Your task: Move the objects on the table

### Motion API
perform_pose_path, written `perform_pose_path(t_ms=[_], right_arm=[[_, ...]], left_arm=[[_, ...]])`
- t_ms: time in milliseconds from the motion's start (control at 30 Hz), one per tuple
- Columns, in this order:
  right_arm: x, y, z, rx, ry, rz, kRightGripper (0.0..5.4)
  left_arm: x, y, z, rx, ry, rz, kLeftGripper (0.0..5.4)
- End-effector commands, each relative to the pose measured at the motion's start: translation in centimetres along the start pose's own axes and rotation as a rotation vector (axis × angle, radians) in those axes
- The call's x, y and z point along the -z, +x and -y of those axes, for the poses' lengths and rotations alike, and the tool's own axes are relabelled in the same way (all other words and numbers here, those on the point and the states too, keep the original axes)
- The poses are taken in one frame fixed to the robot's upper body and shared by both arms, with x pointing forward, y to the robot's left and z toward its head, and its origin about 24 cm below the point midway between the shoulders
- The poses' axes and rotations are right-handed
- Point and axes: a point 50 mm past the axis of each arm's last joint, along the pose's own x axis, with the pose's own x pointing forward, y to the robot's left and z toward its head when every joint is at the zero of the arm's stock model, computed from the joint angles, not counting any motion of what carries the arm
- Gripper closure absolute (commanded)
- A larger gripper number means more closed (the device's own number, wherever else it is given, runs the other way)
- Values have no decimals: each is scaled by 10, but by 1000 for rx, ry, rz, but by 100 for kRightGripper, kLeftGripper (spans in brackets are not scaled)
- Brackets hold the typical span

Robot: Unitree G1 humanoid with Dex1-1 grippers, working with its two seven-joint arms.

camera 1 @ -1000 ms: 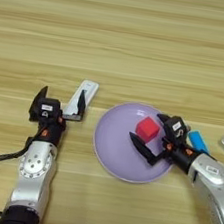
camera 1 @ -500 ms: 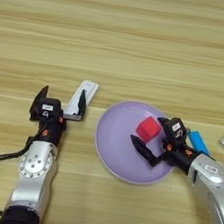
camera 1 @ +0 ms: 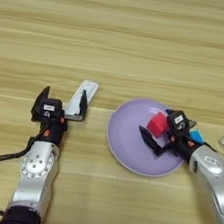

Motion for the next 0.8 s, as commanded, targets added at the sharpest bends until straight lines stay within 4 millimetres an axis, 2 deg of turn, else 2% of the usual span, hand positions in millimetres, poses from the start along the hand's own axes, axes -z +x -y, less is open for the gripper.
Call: perform_pose_path(t_ms=[33,267,633,800], right_arm=[[-1,11,11,35,-21,1,4],[-12,16,6,6,-16,91,4],[-39,3,-2,-8,-30,234,4],[-46,-4,4,48,-5,288,4]], left_arm=[[2,-1,0,3,10,-17,0],[3,-2,-1,2,12,-19,0],[4,-1,-1,5,11,-25,0],[4,-2,0,7,13,-26,0]])
